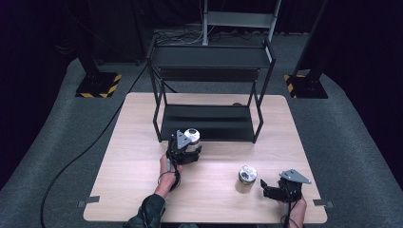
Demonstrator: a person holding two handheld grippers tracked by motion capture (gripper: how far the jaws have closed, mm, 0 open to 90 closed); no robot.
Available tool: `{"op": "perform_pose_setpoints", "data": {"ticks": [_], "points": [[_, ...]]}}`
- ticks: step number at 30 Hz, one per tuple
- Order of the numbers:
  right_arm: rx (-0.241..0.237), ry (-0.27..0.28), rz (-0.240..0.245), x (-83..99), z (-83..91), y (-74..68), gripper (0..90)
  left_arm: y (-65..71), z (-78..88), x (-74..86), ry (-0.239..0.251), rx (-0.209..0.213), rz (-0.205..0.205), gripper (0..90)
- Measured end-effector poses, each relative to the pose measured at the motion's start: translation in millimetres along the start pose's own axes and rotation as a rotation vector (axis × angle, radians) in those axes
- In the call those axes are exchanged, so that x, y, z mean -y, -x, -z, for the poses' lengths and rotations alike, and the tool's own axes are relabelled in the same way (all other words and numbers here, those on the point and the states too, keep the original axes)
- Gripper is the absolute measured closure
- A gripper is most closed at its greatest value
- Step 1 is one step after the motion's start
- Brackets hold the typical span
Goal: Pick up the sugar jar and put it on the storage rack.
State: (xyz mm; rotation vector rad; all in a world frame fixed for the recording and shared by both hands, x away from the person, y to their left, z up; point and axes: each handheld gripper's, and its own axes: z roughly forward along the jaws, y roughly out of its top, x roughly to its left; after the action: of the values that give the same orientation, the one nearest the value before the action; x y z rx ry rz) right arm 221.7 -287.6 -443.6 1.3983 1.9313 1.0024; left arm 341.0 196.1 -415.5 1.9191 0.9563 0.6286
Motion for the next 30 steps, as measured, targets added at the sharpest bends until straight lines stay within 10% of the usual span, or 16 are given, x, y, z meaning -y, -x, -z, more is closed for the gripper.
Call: {"op": "perform_pose_setpoints", "data": {"ticks": [30], "points": [[-0.002, 0.004, -0.002, 0.8, 0.3, 0.6, 2.5, -4.9, -19.8, -13.1, -0.022, -0.016, -0.024, 30.3]]}}
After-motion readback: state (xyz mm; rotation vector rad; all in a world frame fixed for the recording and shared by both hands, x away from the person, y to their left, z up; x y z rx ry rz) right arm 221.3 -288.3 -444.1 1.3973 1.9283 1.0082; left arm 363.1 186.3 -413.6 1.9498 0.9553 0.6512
